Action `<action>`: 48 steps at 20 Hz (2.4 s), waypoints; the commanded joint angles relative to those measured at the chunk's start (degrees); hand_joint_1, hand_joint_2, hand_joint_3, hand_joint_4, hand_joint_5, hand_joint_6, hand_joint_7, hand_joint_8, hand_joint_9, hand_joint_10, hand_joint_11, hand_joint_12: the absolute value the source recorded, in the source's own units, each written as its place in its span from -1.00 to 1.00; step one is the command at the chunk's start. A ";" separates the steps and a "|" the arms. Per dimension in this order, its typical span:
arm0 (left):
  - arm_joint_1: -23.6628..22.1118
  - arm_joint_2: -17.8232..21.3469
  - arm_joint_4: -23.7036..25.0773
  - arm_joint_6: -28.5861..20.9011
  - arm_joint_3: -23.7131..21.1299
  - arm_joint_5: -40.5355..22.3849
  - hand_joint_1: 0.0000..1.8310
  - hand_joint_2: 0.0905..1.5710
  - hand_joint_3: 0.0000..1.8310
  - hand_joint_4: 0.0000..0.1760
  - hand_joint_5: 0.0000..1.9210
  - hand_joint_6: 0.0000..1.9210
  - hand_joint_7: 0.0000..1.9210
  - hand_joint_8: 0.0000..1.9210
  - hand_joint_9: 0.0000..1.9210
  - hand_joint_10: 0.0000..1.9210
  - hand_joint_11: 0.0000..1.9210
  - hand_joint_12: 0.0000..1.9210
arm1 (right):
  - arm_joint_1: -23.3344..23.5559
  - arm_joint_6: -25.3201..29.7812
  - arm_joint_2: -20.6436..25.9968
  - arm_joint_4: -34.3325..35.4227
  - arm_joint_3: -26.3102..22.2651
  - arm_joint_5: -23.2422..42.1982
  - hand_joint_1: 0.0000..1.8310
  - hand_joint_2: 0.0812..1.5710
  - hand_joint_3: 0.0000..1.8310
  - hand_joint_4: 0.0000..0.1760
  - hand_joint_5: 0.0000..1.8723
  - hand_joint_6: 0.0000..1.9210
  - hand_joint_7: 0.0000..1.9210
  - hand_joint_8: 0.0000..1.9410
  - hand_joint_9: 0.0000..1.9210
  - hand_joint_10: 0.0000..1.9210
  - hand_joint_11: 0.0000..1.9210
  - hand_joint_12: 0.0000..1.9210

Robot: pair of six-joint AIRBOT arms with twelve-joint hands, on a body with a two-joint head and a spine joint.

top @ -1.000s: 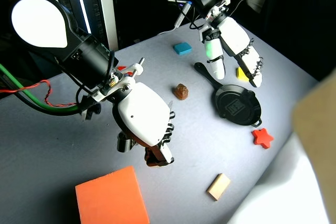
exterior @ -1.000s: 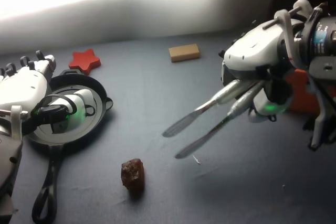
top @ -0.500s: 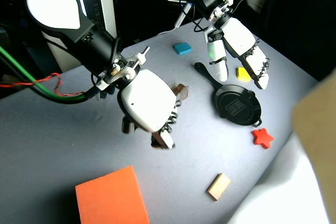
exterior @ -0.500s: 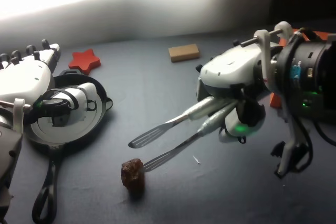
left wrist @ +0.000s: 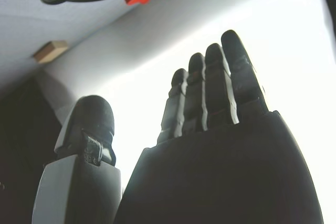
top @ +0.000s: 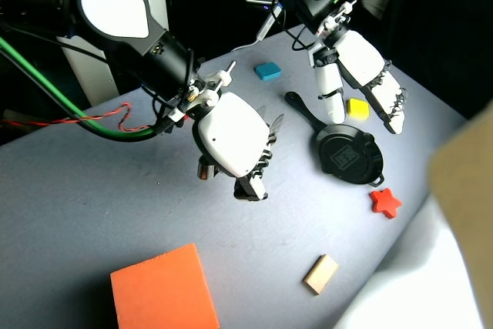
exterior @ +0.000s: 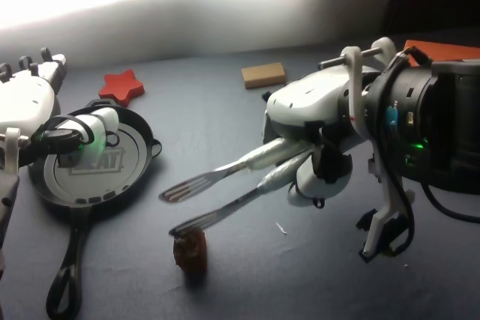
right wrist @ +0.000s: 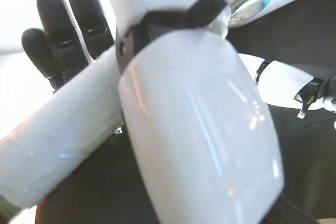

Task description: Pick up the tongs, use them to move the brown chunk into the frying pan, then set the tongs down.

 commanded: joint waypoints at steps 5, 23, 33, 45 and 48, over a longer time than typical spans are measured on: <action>0.20 0.33 4.11 -0.48 1.99 -3.15 -0.82 0.74 -1.00 -0.64 -0.96 -1.00 -0.90 -1.00 -0.88 -0.99 -1.00 -0.44 | -0.32 4.52 0.42 -5.82 -2.57 -3.31 0.22 0.50 -1.00 -1.00 -0.13 0.28 0.06 -1.00 0.00 -0.94 -0.58 0.35; 0.95 1.34 3.96 -1.20 7.31 0.12 -0.88 0.76 -1.00 -0.65 -0.99 -1.00 -0.92 -1.00 -0.89 -0.99 -1.00 -0.45 | -1.74 9.92 -2.13 -9.20 -5.59 -11.09 0.21 0.50 -1.00 -1.00 -0.14 0.29 0.06 -1.00 0.00 -0.95 -0.57 0.35; 1.53 1.40 3.97 -1.66 8.72 0.21 -0.83 0.76 -1.00 -0.62 -0.97 -1.00 -0.92 -1.00 -0.88 -1.00 -1.00 -0.43 | -2.41 10.17 -2.16 -9.20 -5.77 -13.15 0.21 0.50 -1.00 -1.00 -0.14 0.29 0.05 -1.00 0.00 -0.96 -0.57 0.34; 1.80 1.55 4.52 -1.67 9.60 0.21 -0.86 0.76 -1.00 -0.57 -0.99 -1.00 -0.93 -1.00 -0.90 -1.00 -1.00 -0.50 | -1.63 10.17 -2.11 -9.21 -5.78 -13.24 0.22 0.49 -1.00 -1.00 -0.13 0.27 0.06 -1.00 -0.01 -0.97 -0.59 0.34; 1.80 1.69 5.04 -1.67 9.61 0.21 -0.87 0.76 -1.00 -0.68 -0.95 -0.99 -0.89 -0.99 -0.87 -0.99 -1.00 -0.37 | -1.37 10.08 -1.65 -9.21 -6.04 -13.25 0.21 0.50 -1.00 -1.00 -0.14 0.29 0.05 -1.00 -0.01 -0.97 -0.60 0.35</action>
